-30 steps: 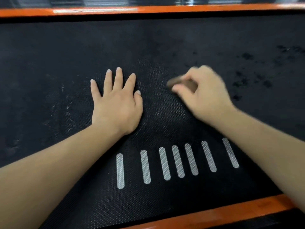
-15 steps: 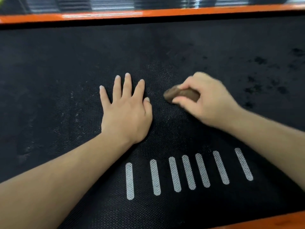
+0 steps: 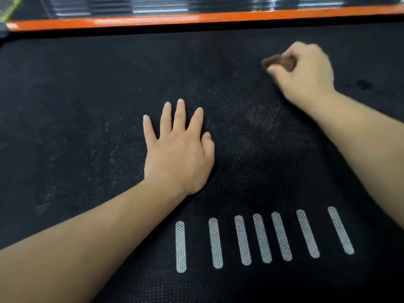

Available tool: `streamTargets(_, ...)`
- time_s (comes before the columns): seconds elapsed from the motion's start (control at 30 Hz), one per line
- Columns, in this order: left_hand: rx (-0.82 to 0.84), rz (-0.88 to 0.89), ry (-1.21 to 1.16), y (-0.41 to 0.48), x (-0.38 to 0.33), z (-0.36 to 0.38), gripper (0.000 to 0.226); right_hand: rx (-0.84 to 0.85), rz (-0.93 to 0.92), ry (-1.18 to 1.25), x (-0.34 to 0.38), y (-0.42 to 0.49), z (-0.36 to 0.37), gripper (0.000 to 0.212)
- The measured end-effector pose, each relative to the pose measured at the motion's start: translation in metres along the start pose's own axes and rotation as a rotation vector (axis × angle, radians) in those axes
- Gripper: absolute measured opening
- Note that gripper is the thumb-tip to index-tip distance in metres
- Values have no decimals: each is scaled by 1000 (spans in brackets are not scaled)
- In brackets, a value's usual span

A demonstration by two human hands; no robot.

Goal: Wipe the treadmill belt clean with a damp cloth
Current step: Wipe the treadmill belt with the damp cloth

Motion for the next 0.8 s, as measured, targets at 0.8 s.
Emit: streamTargets(0.8,-22,7,3,0,-1,-1,64,-41,194,-126,2,90,28,42)
Point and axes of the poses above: each hand's wrist, its own y-axis towards the middle knuckle, its own z-axis out of the palm, x = y × z, the point moved 7 cm from there along y, towards the middle knuckle, and after that the axes turned 5 degrees about y, right-handed, at the moved point
